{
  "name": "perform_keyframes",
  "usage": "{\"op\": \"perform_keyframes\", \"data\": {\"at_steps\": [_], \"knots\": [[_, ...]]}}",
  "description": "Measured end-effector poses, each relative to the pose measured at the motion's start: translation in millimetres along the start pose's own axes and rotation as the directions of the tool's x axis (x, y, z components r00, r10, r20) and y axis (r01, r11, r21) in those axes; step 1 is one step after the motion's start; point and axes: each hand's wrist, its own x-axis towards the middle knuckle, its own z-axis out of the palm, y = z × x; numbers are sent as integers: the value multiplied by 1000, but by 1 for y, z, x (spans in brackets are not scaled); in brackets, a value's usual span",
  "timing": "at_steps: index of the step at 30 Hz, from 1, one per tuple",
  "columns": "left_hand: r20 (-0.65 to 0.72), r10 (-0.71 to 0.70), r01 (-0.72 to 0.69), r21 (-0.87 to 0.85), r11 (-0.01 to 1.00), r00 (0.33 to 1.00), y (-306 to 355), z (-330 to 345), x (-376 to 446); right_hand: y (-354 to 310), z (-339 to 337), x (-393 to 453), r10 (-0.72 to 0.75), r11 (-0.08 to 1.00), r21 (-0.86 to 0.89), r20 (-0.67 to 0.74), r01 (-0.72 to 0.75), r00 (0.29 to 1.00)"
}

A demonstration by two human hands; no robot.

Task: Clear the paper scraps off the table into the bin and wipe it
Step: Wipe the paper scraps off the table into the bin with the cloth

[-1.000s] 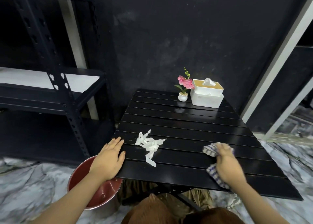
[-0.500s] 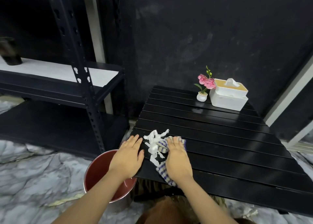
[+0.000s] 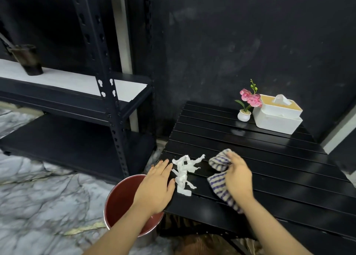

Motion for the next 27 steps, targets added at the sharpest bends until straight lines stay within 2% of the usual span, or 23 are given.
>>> {"op": "perform_keyframes", "data": {"at_steps": [3, 5, 14, 22, 27], "knots": [[-7, -1, 1, 1, 1000, 1000, -1, 0, 1, 19, -8, 30, 111, 991, -76, 61, -106, 992], [-15, -3, 3, 1, 1000, 1000, -2, 1, 2, 26, -1, 45, 127, 986, -126, 135, -111, 983], [-4, -19, 19, 24, 1000, 1000, -4, 4, 5, 11, 57, 98, -85, 984, -118, 367, 137, 926], [2, -15, 14, 3, 1000, 1000, -4, 2, 4, -18, 91, 104, -327, 930, 51, 571, 365, 753], [12, -8, 7, 13, 1000, 1000, -5, 2, 4, -24, 86, 86, -373, 916, 133, 627, 378, 684]]}}
